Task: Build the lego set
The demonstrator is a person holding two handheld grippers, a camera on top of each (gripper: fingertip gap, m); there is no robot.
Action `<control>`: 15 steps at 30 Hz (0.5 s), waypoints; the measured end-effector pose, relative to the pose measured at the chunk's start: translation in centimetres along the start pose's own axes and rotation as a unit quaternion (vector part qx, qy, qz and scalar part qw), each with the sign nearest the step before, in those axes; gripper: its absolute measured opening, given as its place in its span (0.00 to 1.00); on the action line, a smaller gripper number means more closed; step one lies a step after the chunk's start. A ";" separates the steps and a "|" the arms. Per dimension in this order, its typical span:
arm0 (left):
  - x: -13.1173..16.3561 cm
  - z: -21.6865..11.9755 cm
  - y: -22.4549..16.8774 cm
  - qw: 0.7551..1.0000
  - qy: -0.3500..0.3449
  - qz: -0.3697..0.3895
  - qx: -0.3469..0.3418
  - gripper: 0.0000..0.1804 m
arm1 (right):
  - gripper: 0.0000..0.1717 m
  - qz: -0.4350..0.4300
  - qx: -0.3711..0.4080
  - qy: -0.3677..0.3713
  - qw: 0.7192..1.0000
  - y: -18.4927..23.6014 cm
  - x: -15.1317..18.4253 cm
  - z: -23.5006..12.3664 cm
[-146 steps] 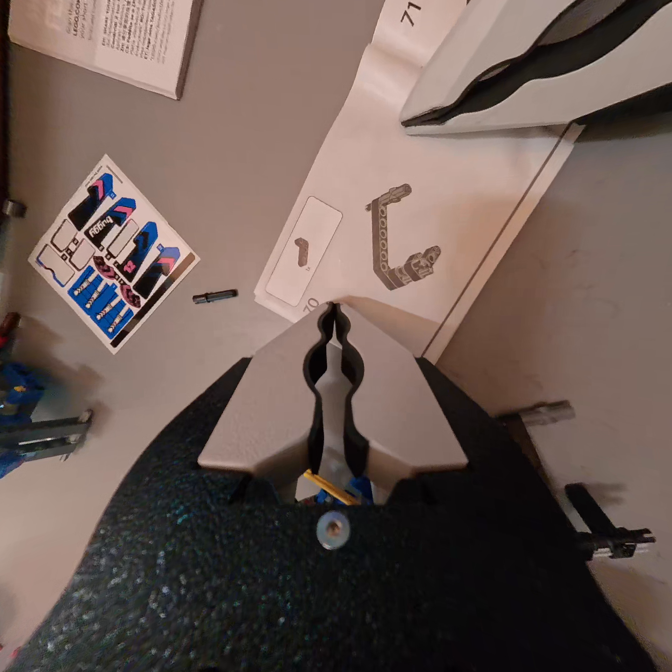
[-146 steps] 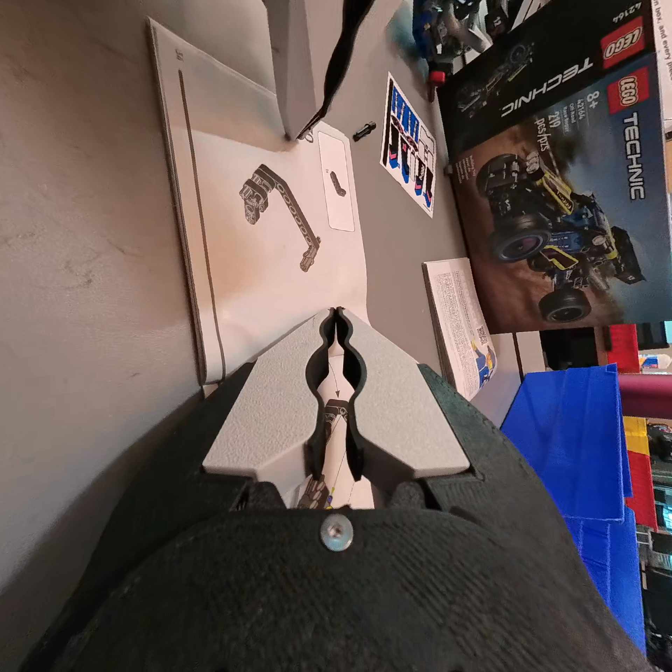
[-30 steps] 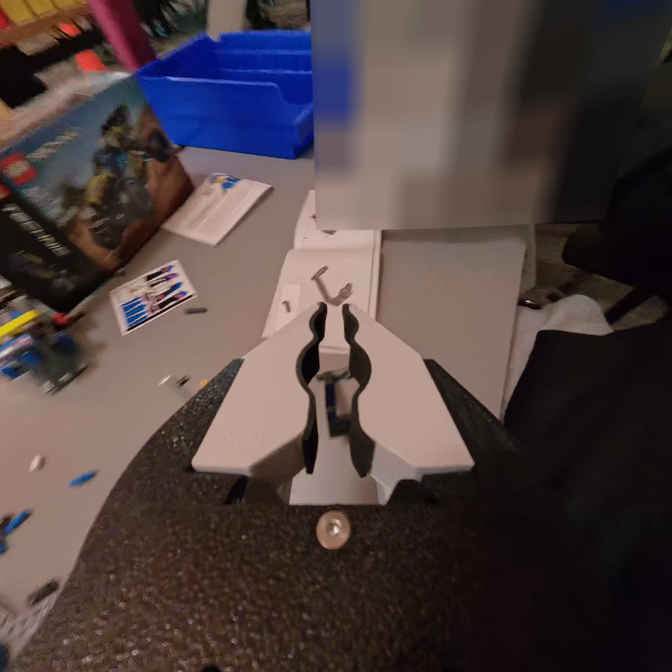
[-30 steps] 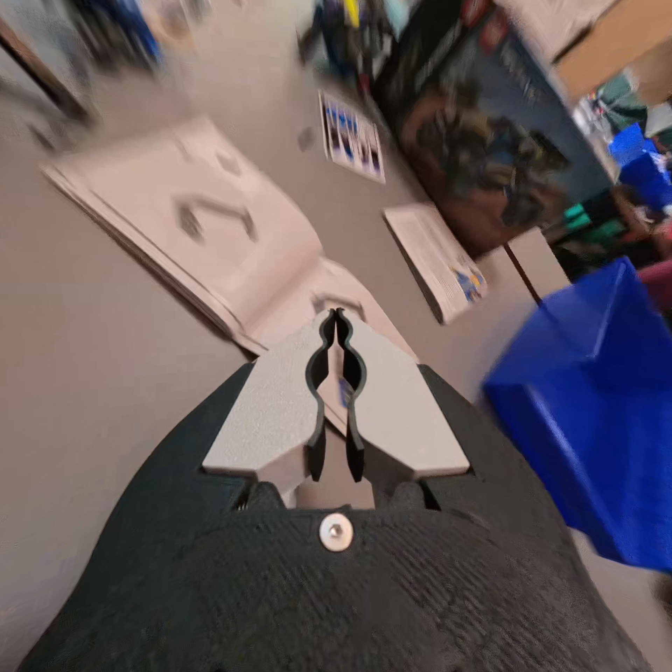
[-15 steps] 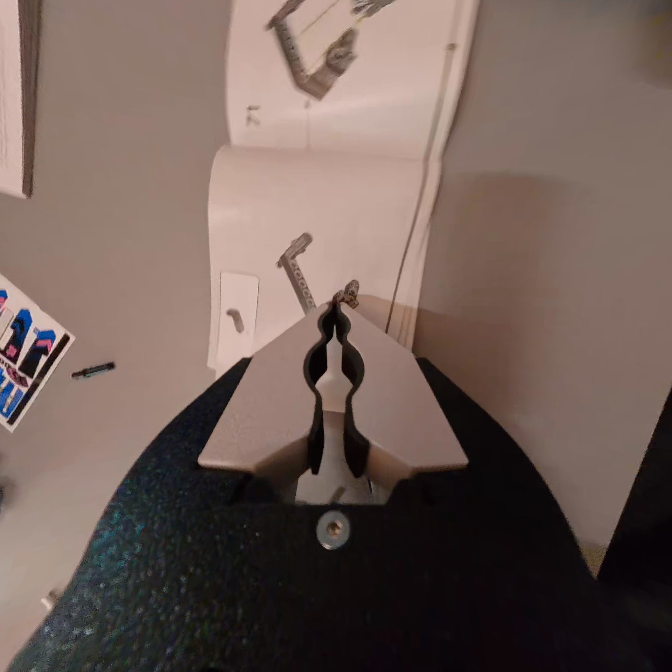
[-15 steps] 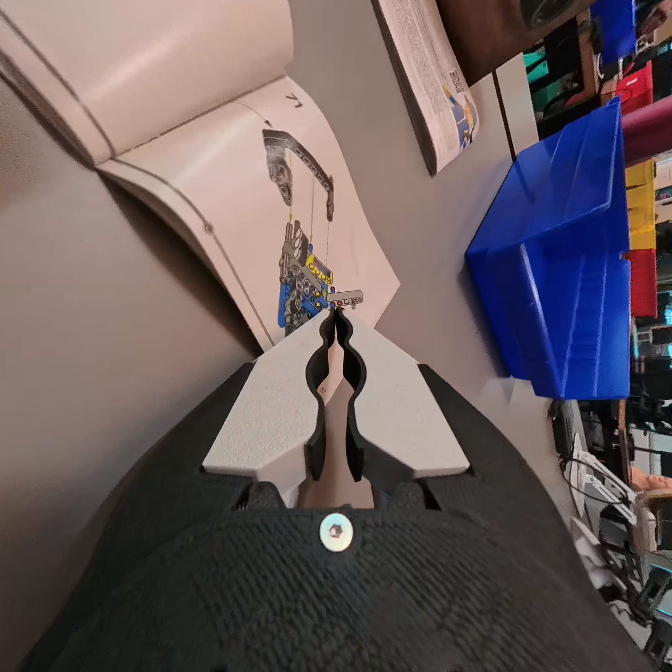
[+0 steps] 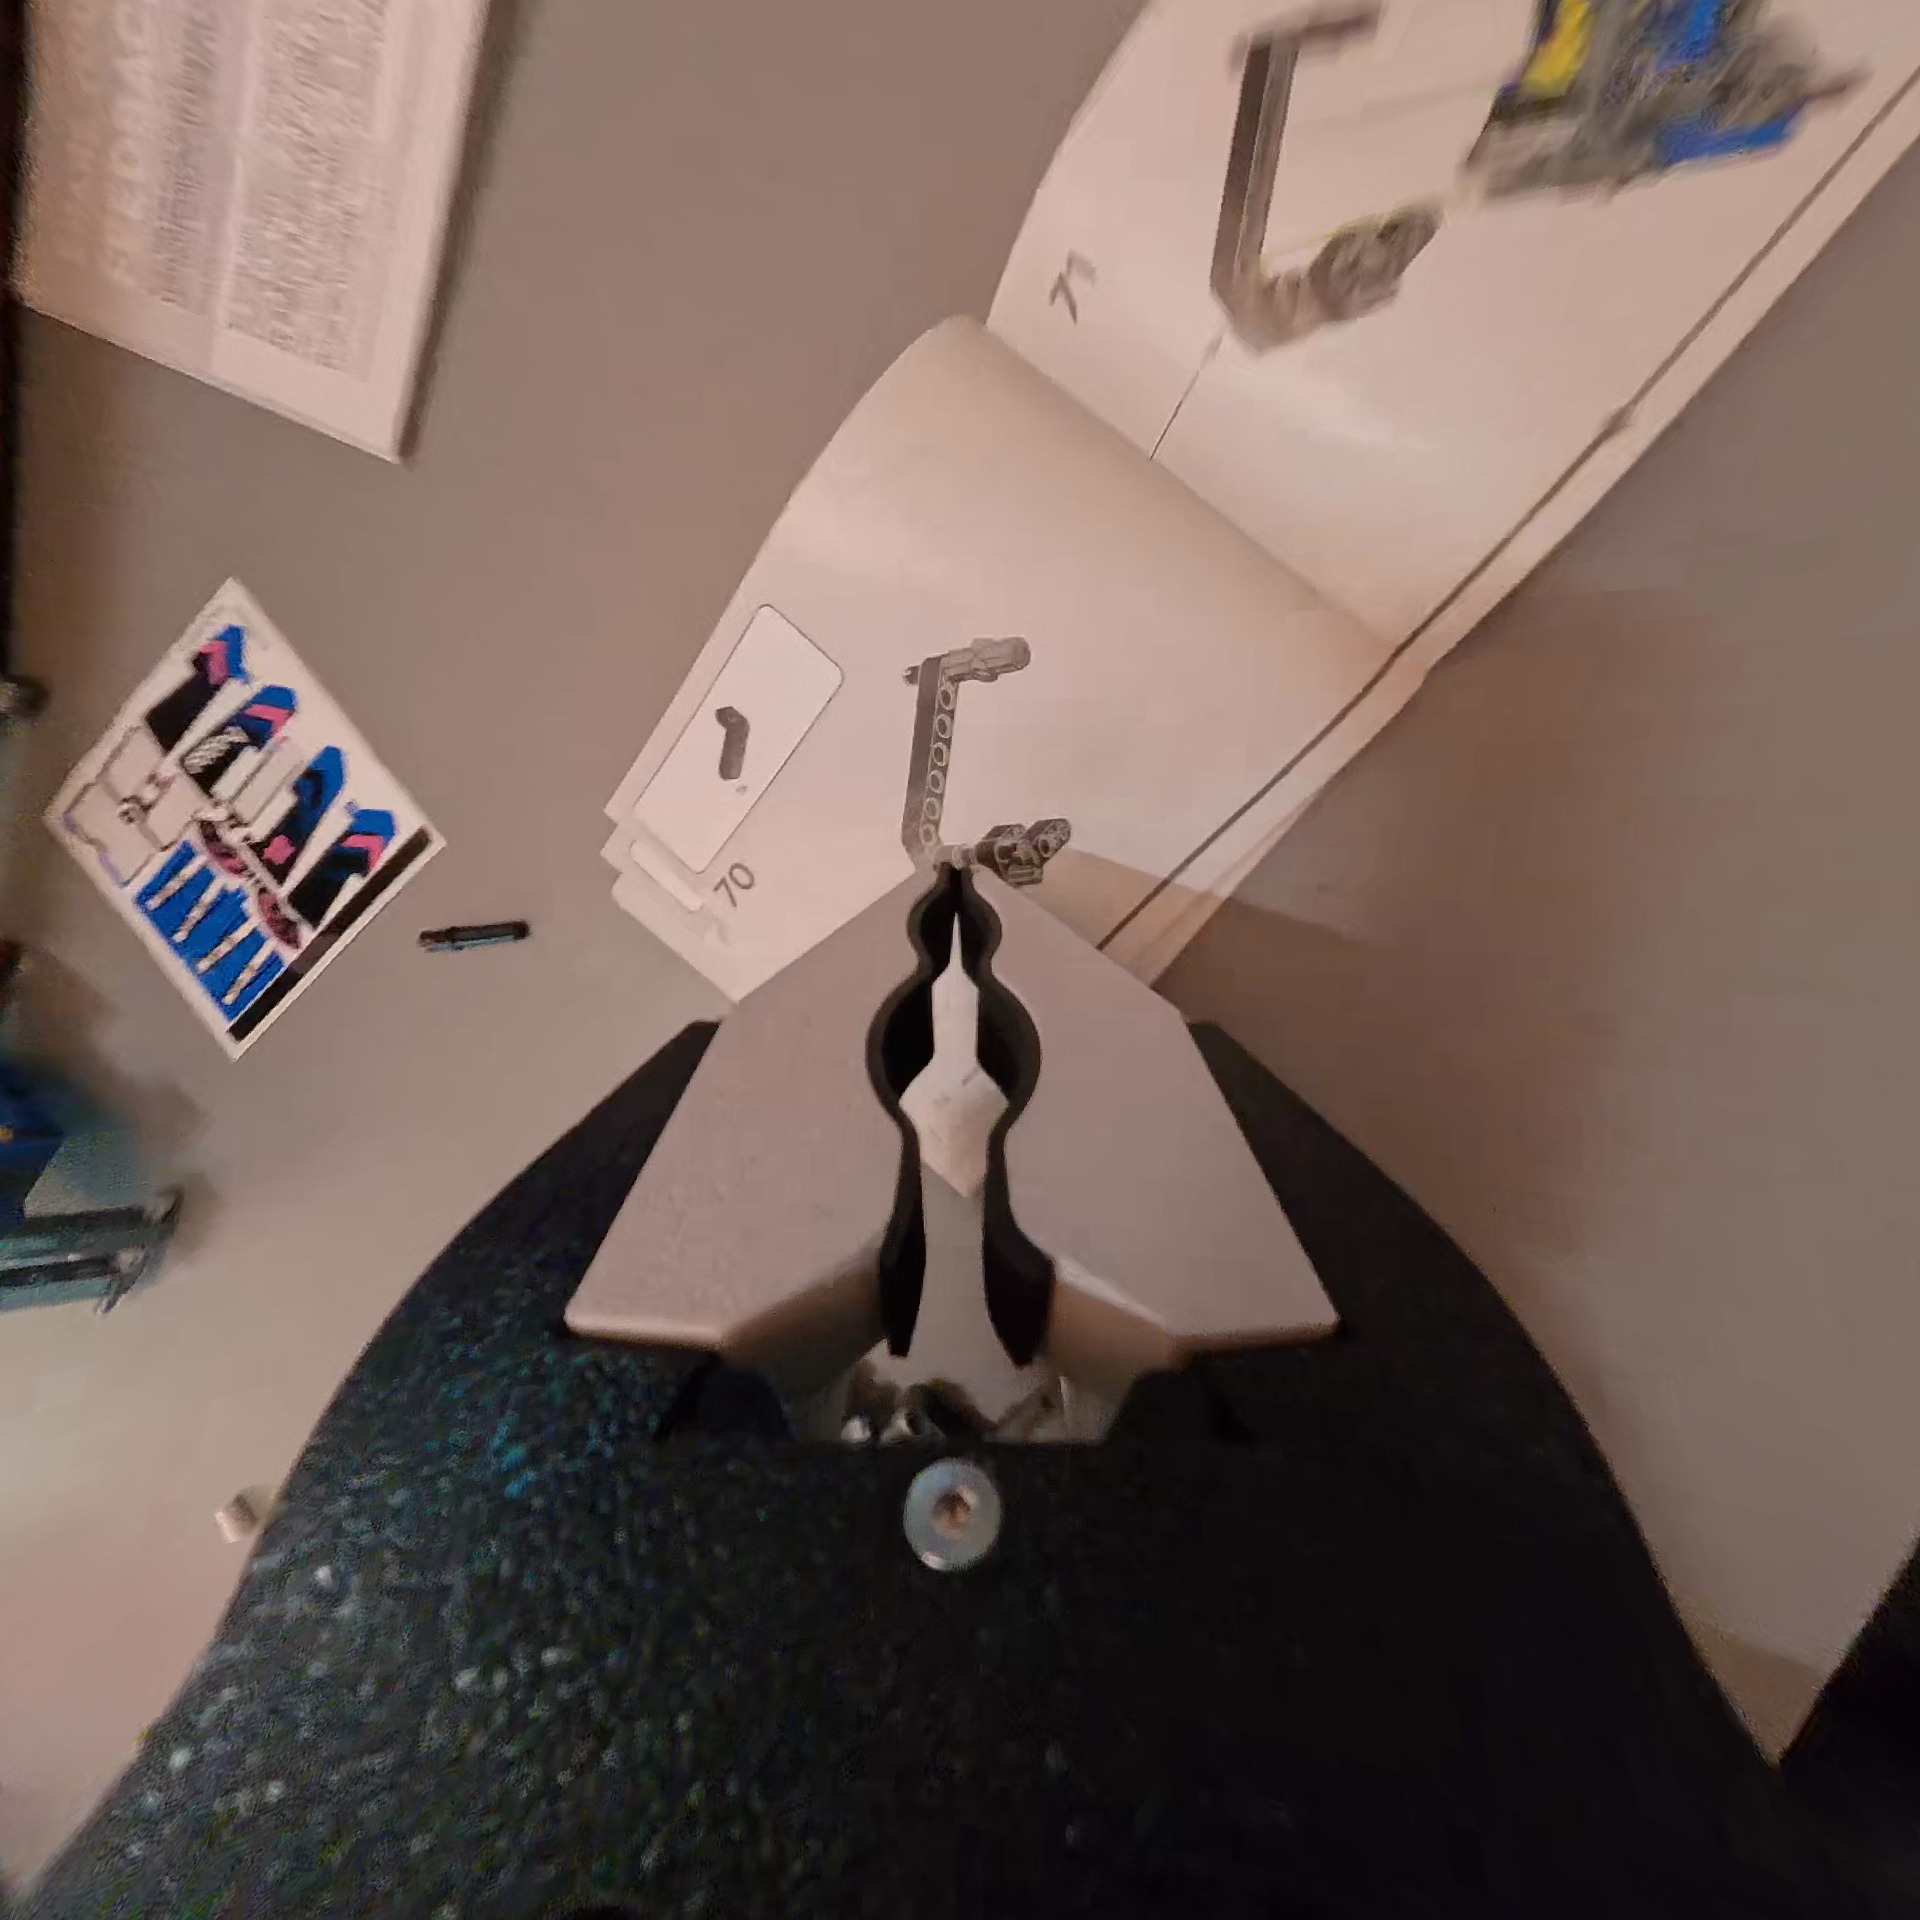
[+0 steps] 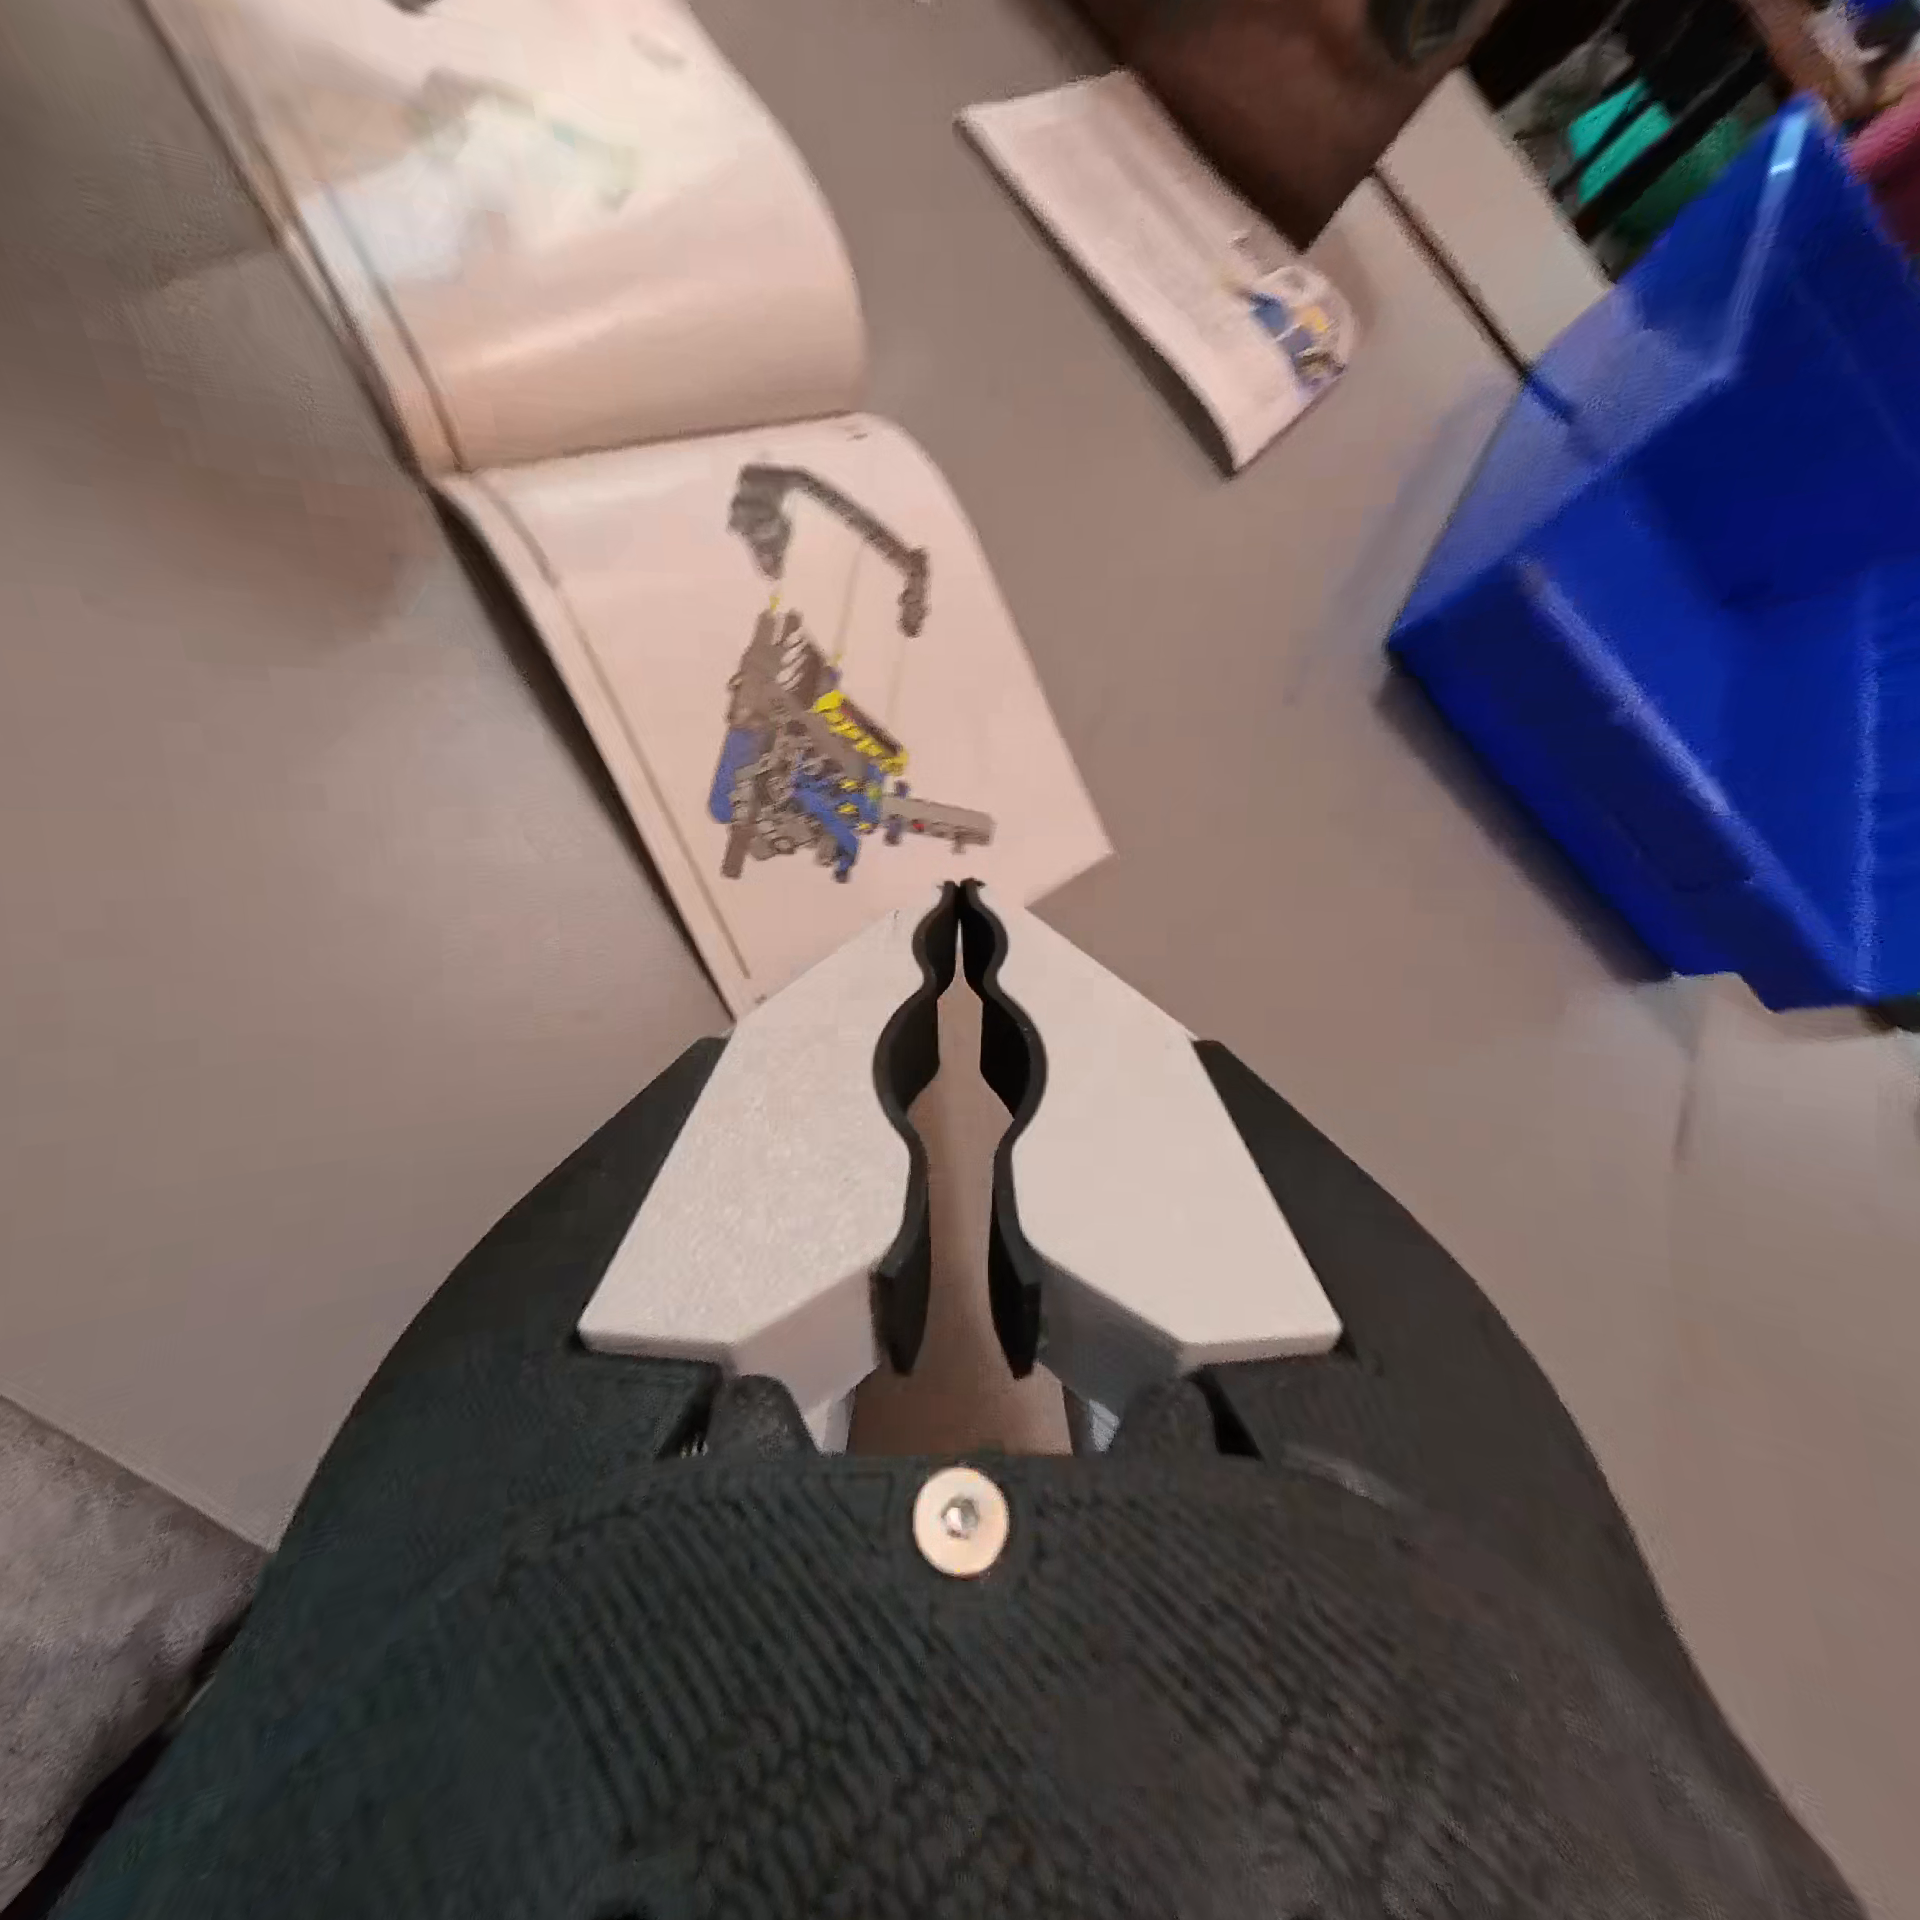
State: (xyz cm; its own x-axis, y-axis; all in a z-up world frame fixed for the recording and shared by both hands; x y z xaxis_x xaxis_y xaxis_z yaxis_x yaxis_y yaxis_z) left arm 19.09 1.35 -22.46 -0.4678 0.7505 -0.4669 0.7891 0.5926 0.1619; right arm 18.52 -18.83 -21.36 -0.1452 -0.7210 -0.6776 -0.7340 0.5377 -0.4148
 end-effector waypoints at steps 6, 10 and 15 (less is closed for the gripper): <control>2.7 -9.9 -1.4 0.986 -0.156 -0.050 0.012 0.00 | 0.01 0.002 -0.029 -0.078 0.997 -0.1 -2.3 -1.8; 10.3 -12.1 -2.9 0.988 -0.123 -0.078 0.052 0.05 | 0.09 -0.099 -0.125 -0.133 0.978 6.4 -6.7 -0.1; 14.1 -9.8 -4.5 0.984 -0.136 -0.101 0.061 0.15 | 0.09 -0.165 -0.240 -0.207 0.934 13.9 -13.5 1.4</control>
State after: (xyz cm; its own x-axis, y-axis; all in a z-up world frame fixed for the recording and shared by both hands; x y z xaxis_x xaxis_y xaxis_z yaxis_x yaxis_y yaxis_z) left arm 5.06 12.16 -21.25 -0.5097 0.5051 -0.6964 0.7407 0.6694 -0.0566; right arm 11.21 -0.96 -18.86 0.3368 -0.5290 -0.7789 -0.9210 -0.0132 -0.3892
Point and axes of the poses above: each gripper's, where its closed fingertips meet, z out along the fingers, x out of its underside, y = z × x across the jaws, the point moved 1 cm from there along -z, back along the fingers, and after that the axes turned 1 degree about z, right-handed, at the moved point
